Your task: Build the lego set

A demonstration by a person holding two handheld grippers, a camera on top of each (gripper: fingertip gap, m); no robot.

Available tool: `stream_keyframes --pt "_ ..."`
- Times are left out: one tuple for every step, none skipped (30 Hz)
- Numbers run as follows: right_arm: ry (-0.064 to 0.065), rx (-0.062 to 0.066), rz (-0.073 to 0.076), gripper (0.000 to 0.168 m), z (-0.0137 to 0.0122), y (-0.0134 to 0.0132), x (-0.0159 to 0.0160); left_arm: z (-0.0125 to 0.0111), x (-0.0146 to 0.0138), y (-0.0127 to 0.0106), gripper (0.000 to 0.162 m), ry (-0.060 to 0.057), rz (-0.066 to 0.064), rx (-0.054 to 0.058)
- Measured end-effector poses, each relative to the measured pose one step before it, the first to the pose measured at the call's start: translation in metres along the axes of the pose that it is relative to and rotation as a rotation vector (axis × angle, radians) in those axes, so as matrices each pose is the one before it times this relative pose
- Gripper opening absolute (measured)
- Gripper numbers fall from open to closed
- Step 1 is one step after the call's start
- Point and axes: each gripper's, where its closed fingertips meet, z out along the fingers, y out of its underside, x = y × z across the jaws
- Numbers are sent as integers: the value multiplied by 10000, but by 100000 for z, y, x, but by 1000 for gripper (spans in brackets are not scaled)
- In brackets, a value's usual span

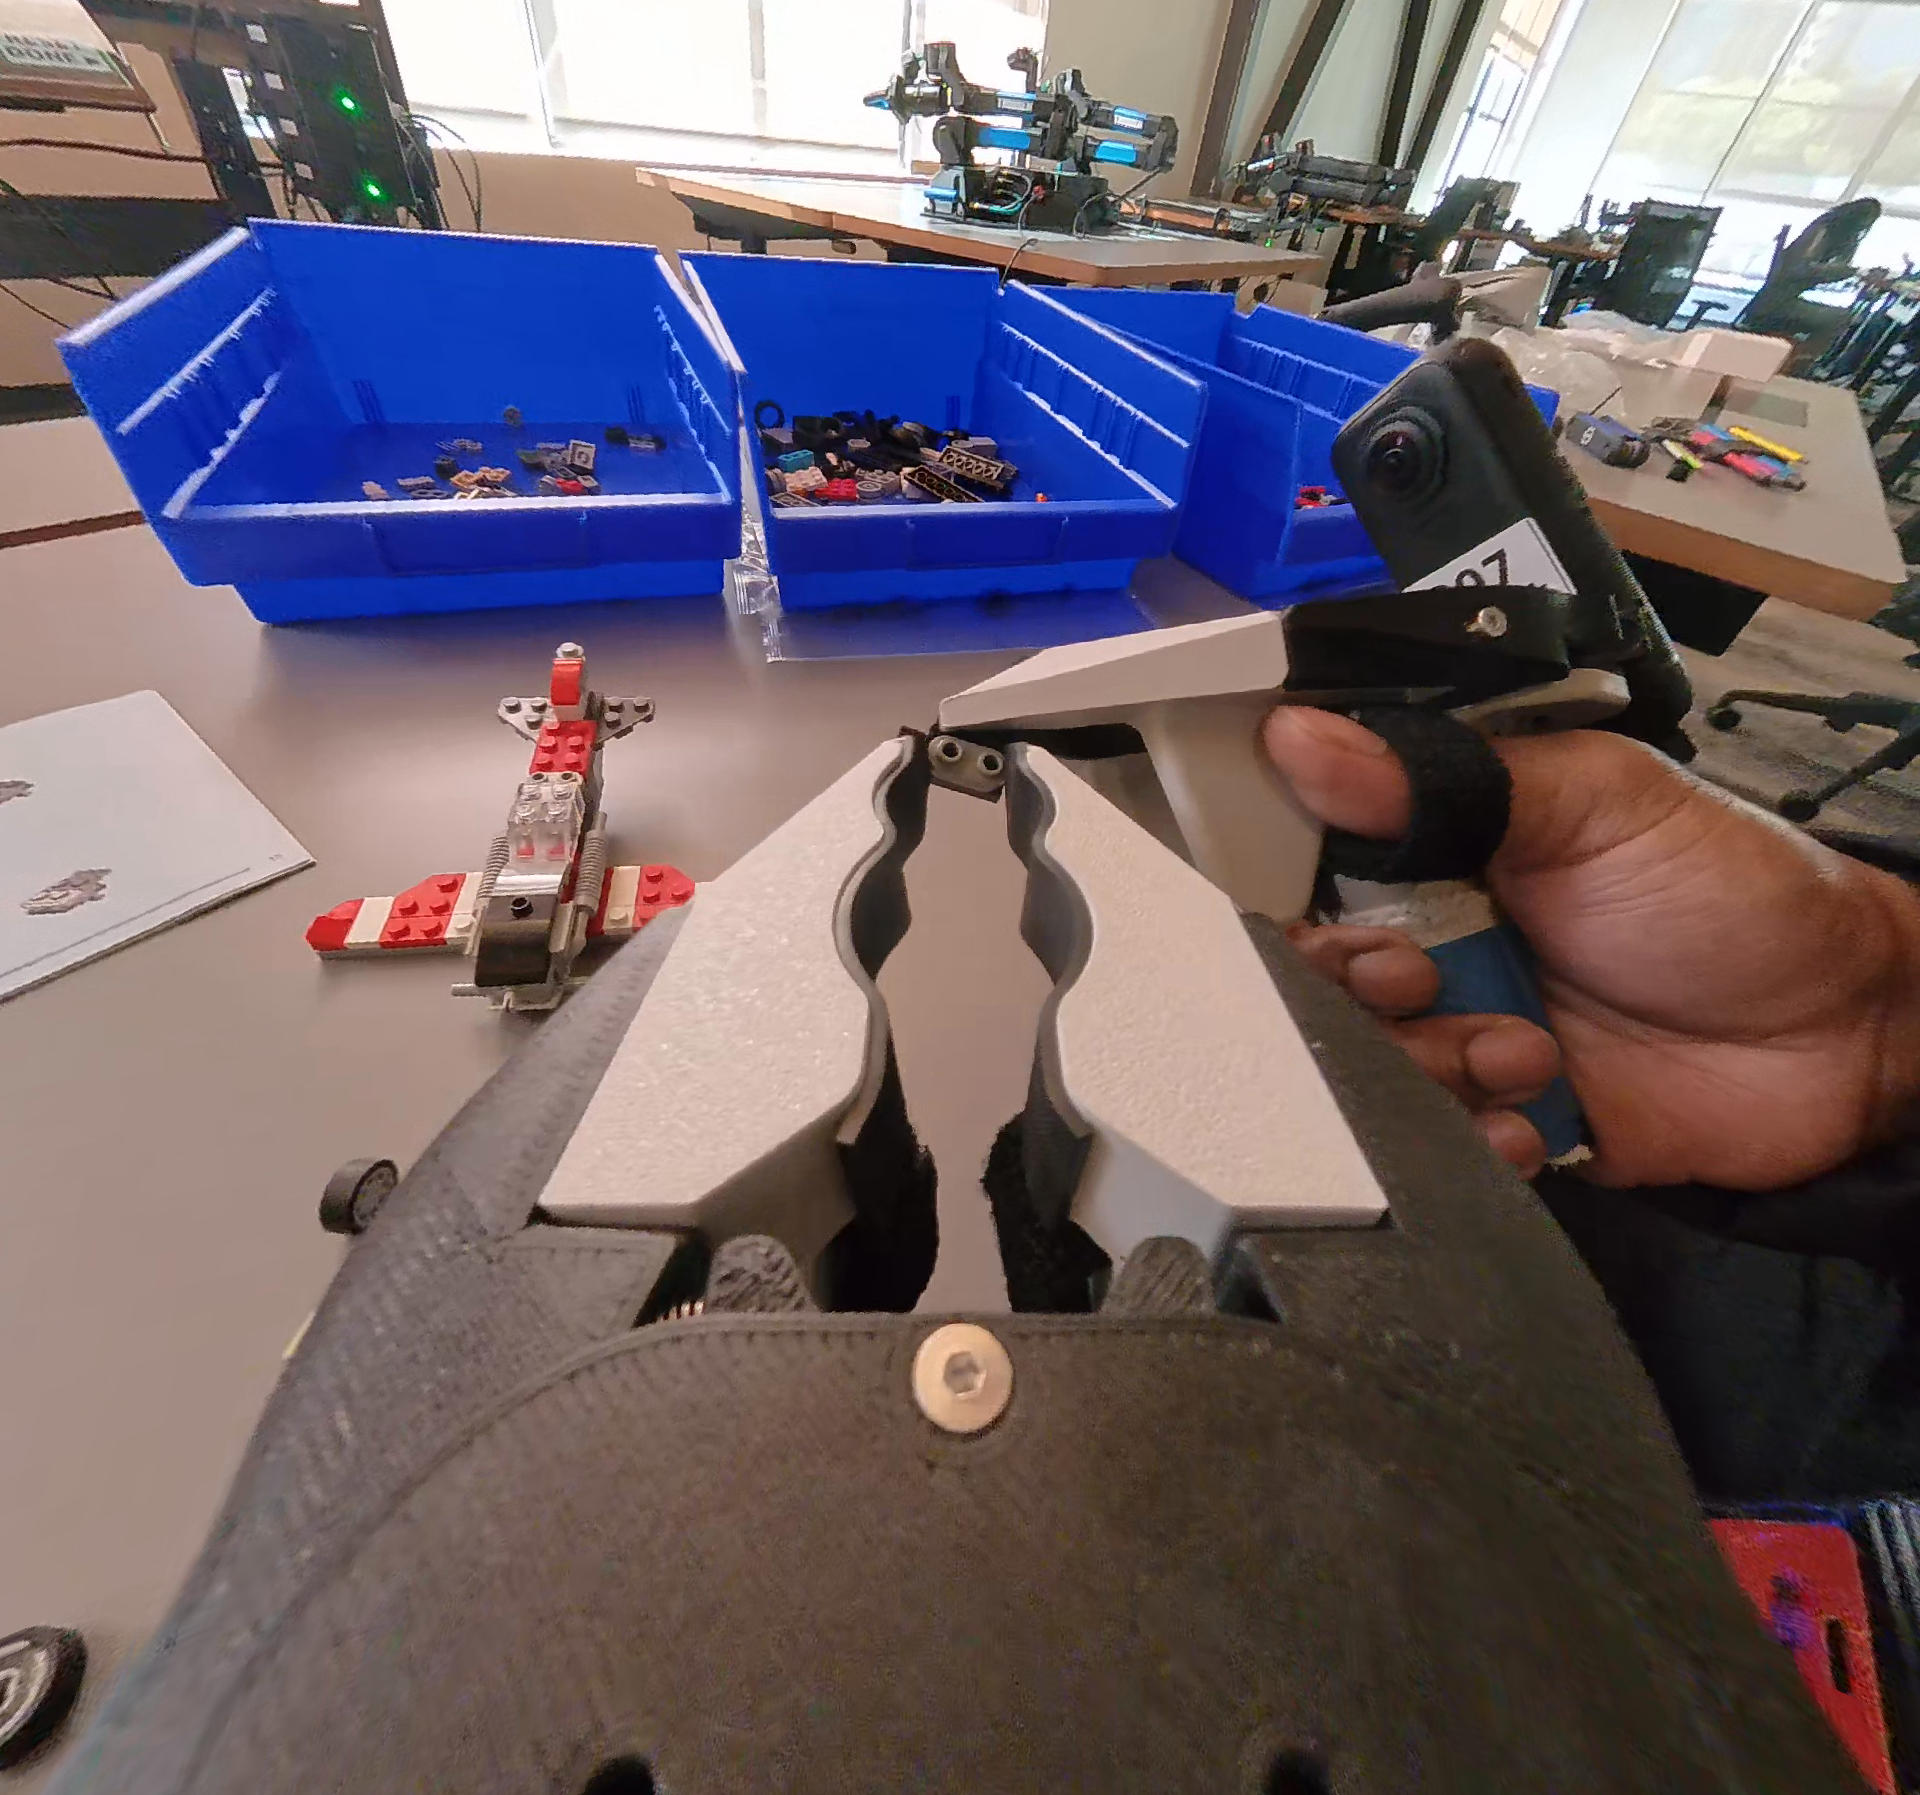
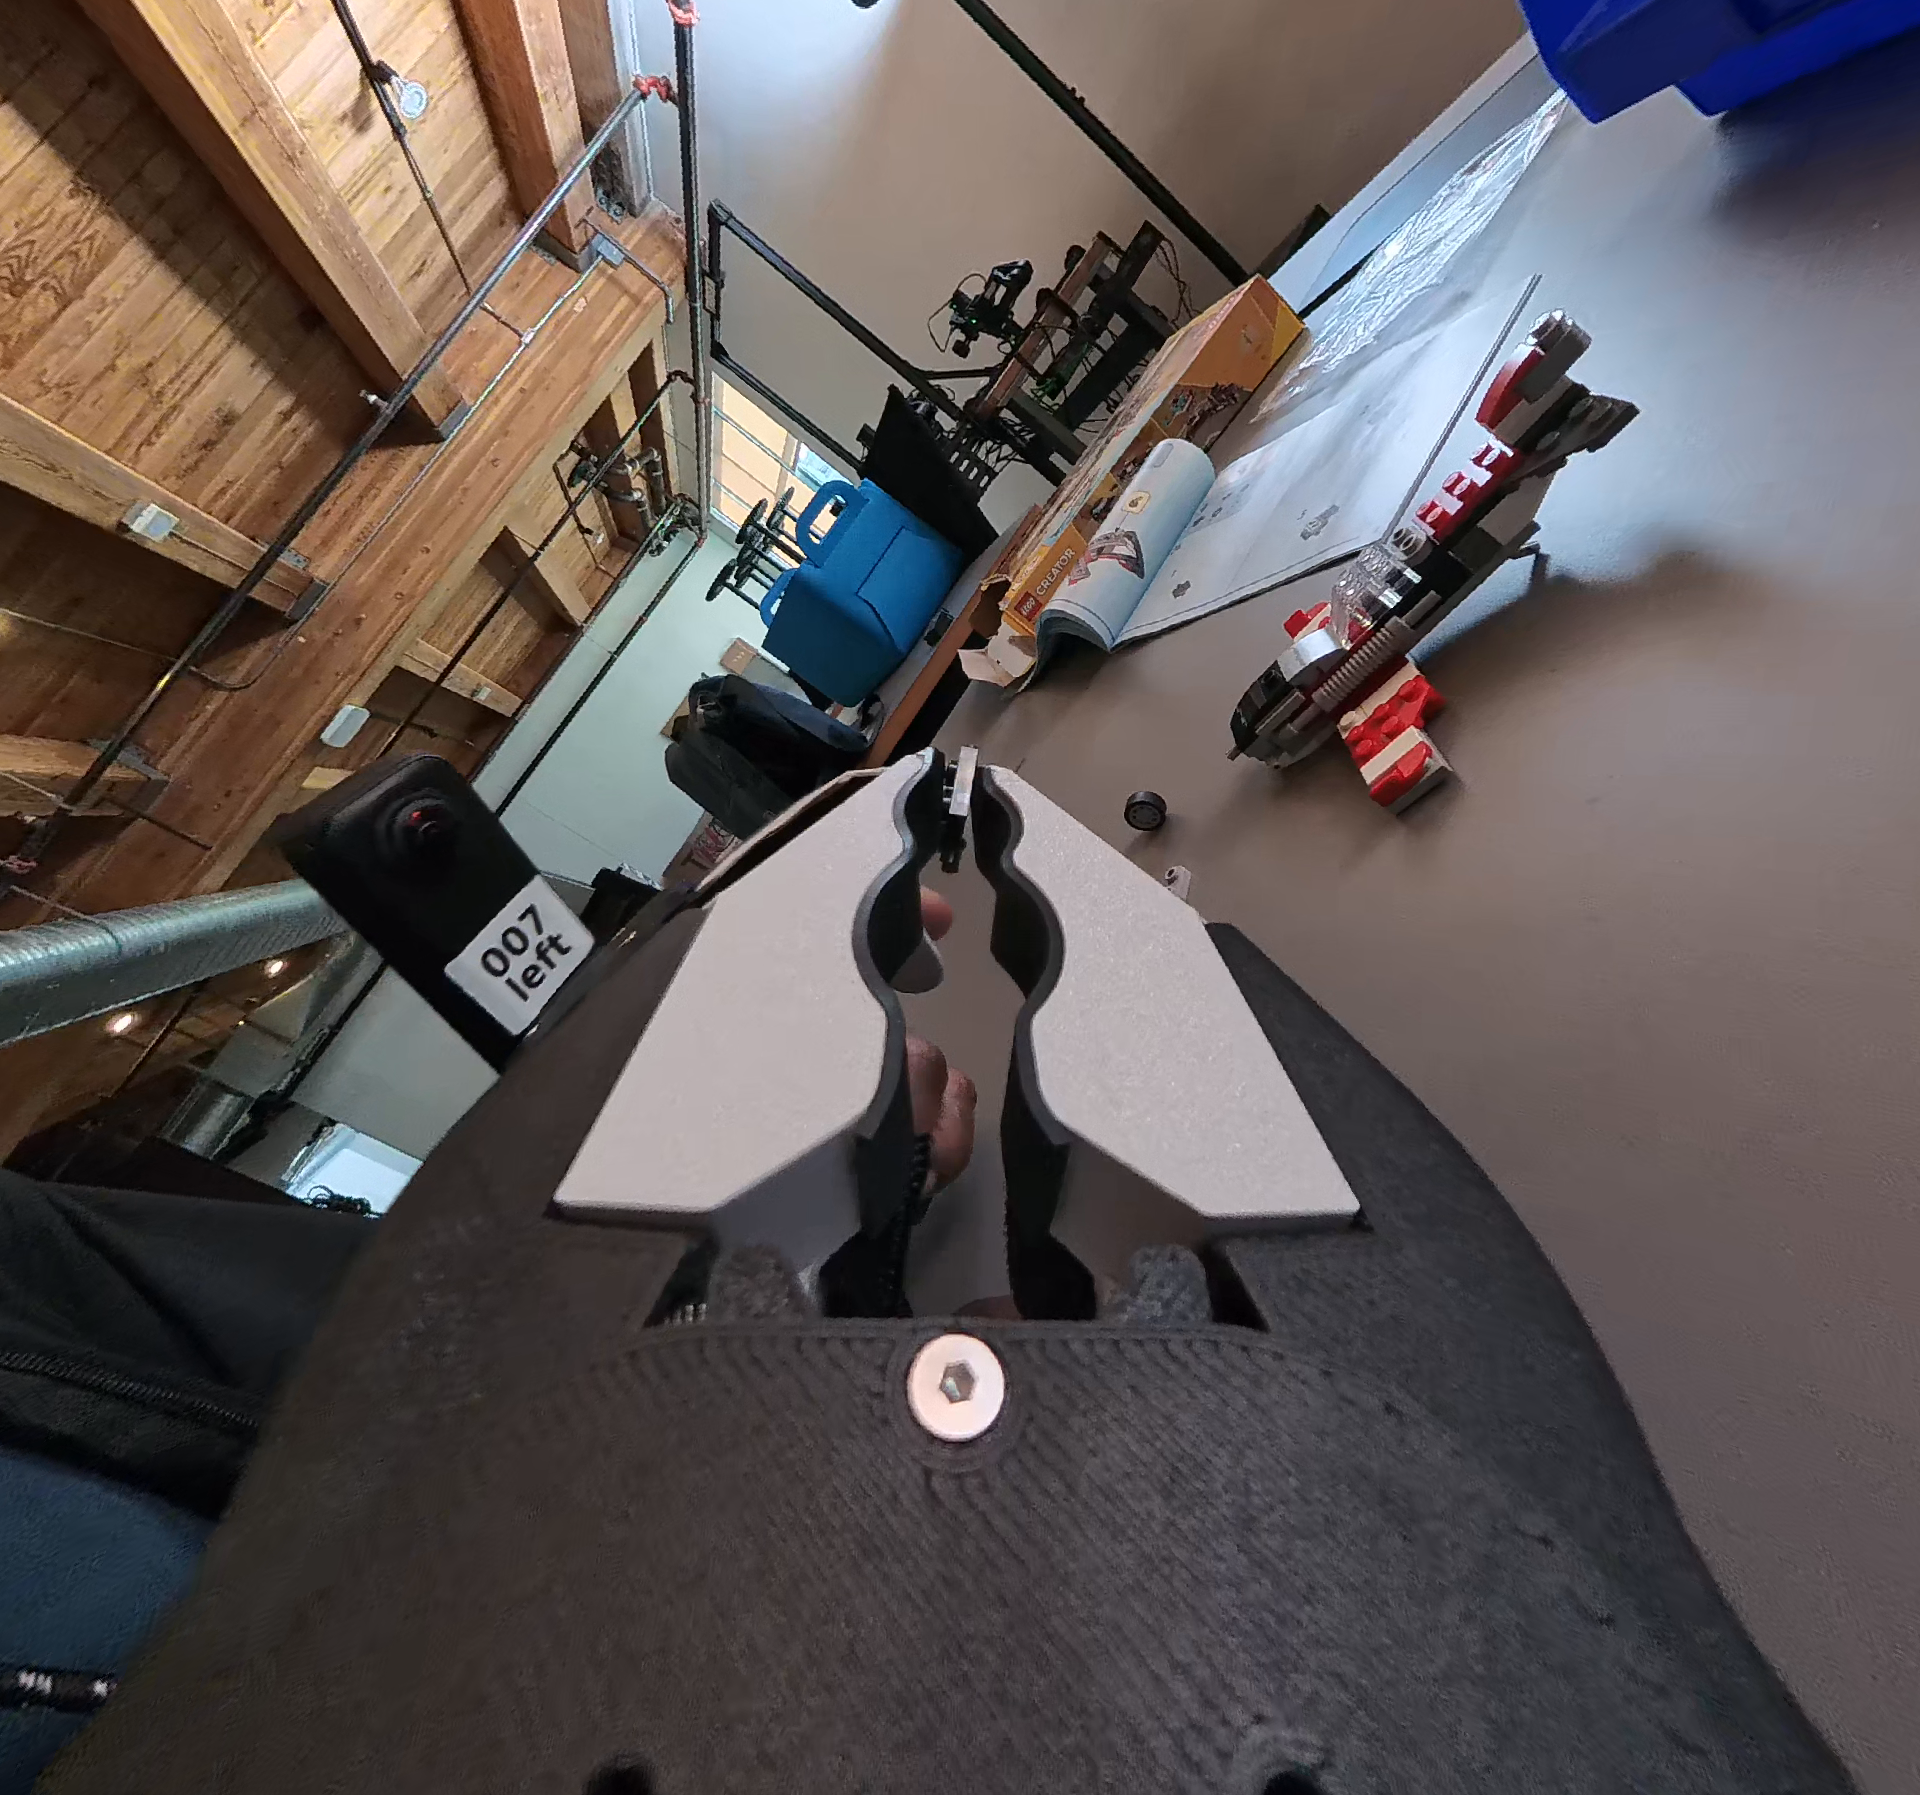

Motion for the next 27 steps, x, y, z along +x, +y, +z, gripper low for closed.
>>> stream_keyframes --pt "-3 -8 28 4 4 0 24 8 -5 21 15 66 -136 13" --pt "-3 -8 24 4 2 1 13 9 -4 12 15 61 -136 11" --pt "3 0 7 4 2 -1 13 13 -7 8 15 50 -110 7" --pt "5 1 -1 4 1 -1 9 -1 0 0 15 36 -66 4" --pt "4 -1 1 4 -1 1 4 7 9 -6 15 29 -48 4" --pt "4 -3 8 4 0 3 14 10 -6 2 15 33 -58 1" --pt "2 -2 3 4 -2 8 9 1 -1 6 14 37 -64 6" --pt "2 -3 2 4 10 0 7 -5 -6 -8 14 37 -66 9" --pt "2 -3 3 4 -2 4 1 5 0 -5 14 40 -79 11" --pt "-5 0 9 4 2 -1 0 0 -5 -21 14 49 -97 19" --pt "-12 2 11 4 -2 -15 -3 -3 11 -20 14 65 -115 30" --pt "-16 7 11 4 -13 -12 -5 0 27 -55 14 84 -109 45" --pt "-10 24 17 4 -23 -34 -5 -2 28 -67 13 106 -44 49" --pt "-18 18 46 4 -20 -30 5 24 24 -19 13 100 73 -22" --pt "35 -3 51 4 4 10 85 41 -16 39 13 29 228 -95" --pt "-10 14 30 4 16 -24 6 27 -3 -13 14 -67 386 -68" --pt "-5 10 25 4 1 -15 13 28 -2 9 14 -155 489 -62" --pt "4 5 28 4 0 -15 28 25 8 44 14 -196 505 -67" --pt "-1 11 36 4 -12 -31 32 23 37 11 15 -182 457 -51" --pt "30 47 38 4 -38 -85 82 -2 55 -19 15 -151 403 -30" --pt "7 41 52 4 -40 -78 54 5 102 -4 16 -103 380 -34" --pt "-6 -5 36 4 -10 -14 30 5 95 22 17 -102 375 -54" --pt "14 -5 -14 4 -8 -10 28 29 15 68 18 -138 349 -89" --pt "26 -11 -48 4 7 11 1 37 -26 99 21 -146 298 -95" --pt "15 -38 -48 4 25 66 -10 29 19 64 23 -102 247 -67" --pt "9 -29 -40 4 31 53 -25 37 27 81 24 -83 199 -71" --pt "12 -20 -37 4 15 47 -17 21 11 55 25 -85 177 -64"
